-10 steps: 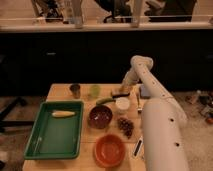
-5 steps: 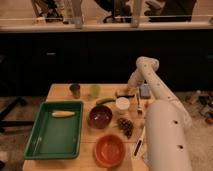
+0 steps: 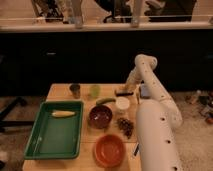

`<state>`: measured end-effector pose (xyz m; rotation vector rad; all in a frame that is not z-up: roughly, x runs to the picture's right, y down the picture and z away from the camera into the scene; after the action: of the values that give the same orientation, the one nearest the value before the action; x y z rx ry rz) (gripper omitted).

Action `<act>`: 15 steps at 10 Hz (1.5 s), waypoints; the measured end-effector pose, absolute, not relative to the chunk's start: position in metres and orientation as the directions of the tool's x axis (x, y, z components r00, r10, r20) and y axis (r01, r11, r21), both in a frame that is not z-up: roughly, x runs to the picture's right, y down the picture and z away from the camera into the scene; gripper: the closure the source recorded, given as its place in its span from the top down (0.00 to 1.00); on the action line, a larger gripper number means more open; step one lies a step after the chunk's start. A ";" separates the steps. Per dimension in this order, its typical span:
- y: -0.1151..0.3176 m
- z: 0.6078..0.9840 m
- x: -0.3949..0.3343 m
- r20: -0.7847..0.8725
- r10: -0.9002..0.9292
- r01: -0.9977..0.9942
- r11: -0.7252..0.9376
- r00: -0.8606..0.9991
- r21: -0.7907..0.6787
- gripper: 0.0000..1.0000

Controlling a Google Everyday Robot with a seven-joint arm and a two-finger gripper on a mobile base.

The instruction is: Wipe table surface with eraser

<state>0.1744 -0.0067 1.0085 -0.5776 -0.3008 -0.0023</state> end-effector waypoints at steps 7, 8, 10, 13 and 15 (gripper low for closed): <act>-0.001 0.989 0.150 0.351 0.024 0.172 0.840 0.936 -0.515 0.00; 0.003 0.988 0.151 0.353 0.022 0.176 0.837 0.935 -0.519 0.00; 0.009 0.989 0.161 0.343 0.027 0.168 0.833 0.939 -0.527 0.00; 0.011 0.995 0.186 0.301 0.063 0.119 0.827 0.952 -0.550 0.00; 0.006 0.999 0.188 0.288 0.075 0.101 0.829 0.955 -0.550 0.00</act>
<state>0.1884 0.0056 0.9990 -0.5961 -0.3065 -0.0145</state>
